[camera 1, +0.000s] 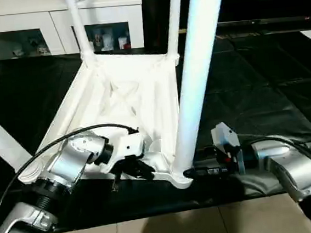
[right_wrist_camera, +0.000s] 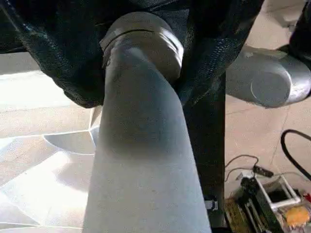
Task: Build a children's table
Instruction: Rotate leg to tighten
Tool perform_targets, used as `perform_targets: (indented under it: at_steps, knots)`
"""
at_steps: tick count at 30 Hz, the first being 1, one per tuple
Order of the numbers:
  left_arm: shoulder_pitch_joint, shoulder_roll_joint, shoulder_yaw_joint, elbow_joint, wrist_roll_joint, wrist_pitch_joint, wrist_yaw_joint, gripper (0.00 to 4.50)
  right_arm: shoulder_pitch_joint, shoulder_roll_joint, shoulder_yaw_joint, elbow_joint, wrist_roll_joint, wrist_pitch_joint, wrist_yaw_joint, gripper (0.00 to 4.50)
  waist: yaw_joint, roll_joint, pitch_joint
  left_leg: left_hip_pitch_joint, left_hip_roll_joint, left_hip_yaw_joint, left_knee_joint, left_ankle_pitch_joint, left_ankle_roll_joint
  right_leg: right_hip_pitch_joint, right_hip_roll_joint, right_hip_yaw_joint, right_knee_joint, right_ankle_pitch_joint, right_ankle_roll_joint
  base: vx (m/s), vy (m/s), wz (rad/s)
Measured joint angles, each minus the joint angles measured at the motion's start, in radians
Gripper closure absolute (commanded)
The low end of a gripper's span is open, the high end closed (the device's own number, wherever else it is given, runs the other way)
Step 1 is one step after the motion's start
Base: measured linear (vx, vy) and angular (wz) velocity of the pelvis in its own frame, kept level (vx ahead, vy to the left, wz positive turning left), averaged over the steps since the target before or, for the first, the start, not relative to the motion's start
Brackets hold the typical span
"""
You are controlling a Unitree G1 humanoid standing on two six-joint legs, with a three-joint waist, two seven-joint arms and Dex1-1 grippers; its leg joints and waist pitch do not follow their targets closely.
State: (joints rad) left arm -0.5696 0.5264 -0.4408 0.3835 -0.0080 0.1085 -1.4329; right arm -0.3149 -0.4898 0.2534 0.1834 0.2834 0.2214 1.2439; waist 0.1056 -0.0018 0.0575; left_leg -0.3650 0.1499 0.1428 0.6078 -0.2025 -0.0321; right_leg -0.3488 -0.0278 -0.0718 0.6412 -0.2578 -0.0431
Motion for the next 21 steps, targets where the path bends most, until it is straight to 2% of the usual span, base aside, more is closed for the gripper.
perform_targets:
  at_steps: [11, 21]
  knots:
    - [0.0, -0.001, 0.001, 0.0, 0.004, 0.0, 0.001, 4.5, -0.004, 0.014, 0.001, 0.024, -0.007, -0.035, 0.004, 2.47, -0.007, 0.001, -0.001, 0.001, 0.001, 0.001, 0.0, 0.001, 0.0, 0.0, 0.0, 0.0, 0.001, 0.0, 0.0, 0.0, 0.0, 0.0]
    - [-0.004, -0.019, 0.007, 0.017, 0.004, 0.021, 0.019, 4.5, -0.001, 0.025, -0.01, 0.027, -0.008, -0.027, -0.003, 2.47, -0.006, 0.003, -0.002, 0.001, 0.001, 0.001, 0.001, 0.001, 0.001, 0.001, 0.0, 0.0, 0.001, 0.001, -0.001, 0.0, 0.0, 0.0]
